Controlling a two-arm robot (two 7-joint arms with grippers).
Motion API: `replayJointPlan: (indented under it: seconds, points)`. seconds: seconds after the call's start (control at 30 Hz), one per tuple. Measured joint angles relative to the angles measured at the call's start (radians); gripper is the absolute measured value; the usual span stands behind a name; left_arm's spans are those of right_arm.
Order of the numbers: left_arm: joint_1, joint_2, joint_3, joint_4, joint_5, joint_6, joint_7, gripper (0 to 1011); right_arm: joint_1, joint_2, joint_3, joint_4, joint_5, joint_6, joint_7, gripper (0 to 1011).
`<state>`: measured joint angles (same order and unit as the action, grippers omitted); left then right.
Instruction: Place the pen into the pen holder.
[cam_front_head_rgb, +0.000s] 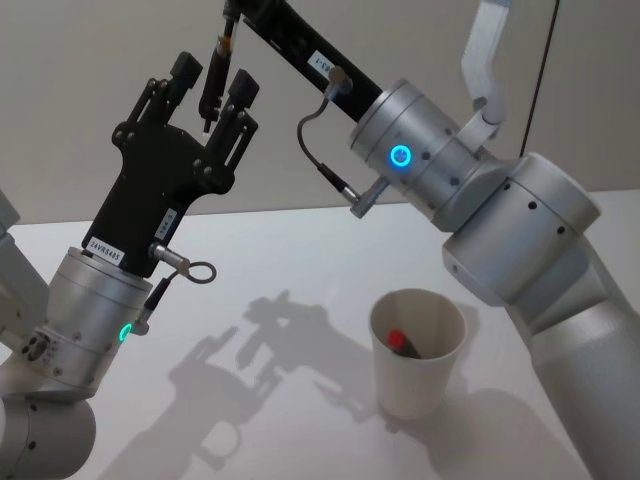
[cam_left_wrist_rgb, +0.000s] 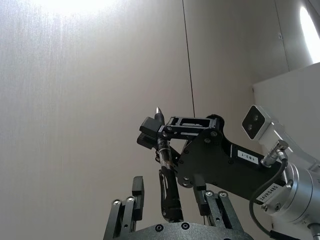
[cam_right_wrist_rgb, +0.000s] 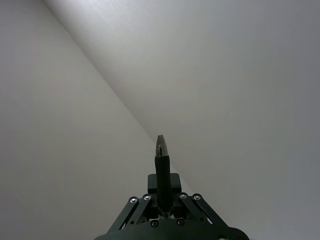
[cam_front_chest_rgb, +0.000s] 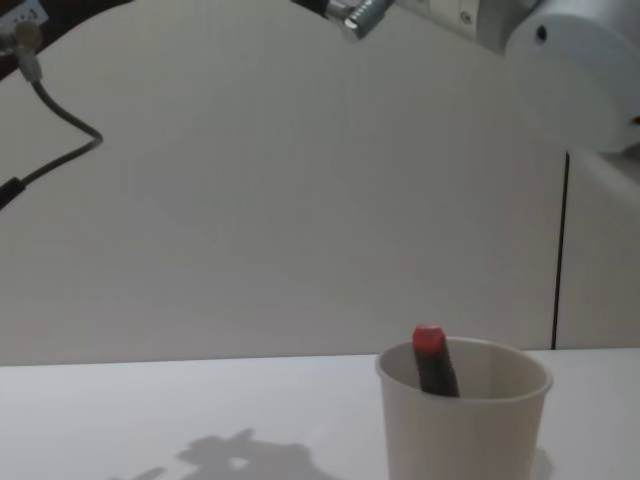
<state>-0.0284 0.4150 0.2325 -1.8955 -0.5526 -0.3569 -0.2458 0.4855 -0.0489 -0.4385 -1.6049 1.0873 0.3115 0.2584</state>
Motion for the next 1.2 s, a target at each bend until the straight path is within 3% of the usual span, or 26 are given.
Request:
replayJointPlan:
  seconds: [0.3, 0.5, 0.83, 1.2]
  points:
    - [0.000, 0.000, 0.000, 0.000, 0.000, 0.000, 0.000, 875, 0.006, 0.004, 0.005, -0.009, -0.023, -0.057, 0.000, 132]
    - [0.000, 0.000, 0.000, 0.000, 0.000, 0.000, 0.000, 998, 0.008, 0.020, 0.023, -0.035, -0.034, -0.111, -0.008, 132]
    - [-0.004, 0.006, -0.011, 0.001, 0.006, -0.009, 0.008, 1001, -0.032, 0.090, 0.063, -0.120, -0.048, -0.167, -0.052, 132]
    - [-0.063, 0.054, -0.076, 0.012, 0.051, -0.012, 0.048, 1001, -0.099, 0.179, 0.078, -0.216, -0.098, -0.149, -0.091, 132]
